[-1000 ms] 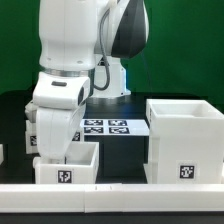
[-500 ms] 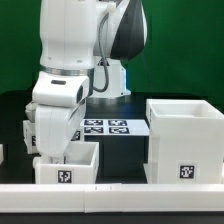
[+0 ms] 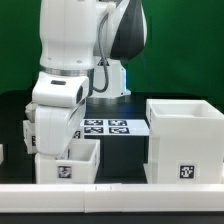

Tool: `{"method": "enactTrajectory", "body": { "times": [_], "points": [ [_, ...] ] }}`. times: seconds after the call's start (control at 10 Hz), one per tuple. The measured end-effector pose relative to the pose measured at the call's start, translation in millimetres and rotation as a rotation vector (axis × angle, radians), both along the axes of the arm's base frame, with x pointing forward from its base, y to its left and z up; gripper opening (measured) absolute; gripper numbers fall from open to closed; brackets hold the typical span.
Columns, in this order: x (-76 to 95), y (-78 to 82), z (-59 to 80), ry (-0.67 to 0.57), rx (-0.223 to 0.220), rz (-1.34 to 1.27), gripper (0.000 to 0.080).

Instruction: Assemble drawer

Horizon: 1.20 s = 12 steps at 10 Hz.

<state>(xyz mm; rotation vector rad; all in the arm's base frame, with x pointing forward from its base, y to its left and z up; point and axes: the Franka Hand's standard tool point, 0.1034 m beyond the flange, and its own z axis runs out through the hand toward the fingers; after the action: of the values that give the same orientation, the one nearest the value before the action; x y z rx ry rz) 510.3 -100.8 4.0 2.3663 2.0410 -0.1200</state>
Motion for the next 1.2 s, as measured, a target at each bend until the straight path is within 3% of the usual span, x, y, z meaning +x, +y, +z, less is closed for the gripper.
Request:
{"method": "enactTrajectory", "body": {
  "times": [0.2, 0.5, 0.7, 1.2],
  "points": [
    [3.1, 5.0, 2.0, -0.002, 0.004, 0.071, 0.0037],
    [27.3, 38.7, 13.0, -0.041, 0.000, 0.101, 0.0037],
    [33.3, 57.8, 18.1, -0.075, 0.003, 0.044, 0.0037],
    [28.6, 60.6, 15.4, -0.065, 0.000, 0.015, 0.0038]
  ]
}}
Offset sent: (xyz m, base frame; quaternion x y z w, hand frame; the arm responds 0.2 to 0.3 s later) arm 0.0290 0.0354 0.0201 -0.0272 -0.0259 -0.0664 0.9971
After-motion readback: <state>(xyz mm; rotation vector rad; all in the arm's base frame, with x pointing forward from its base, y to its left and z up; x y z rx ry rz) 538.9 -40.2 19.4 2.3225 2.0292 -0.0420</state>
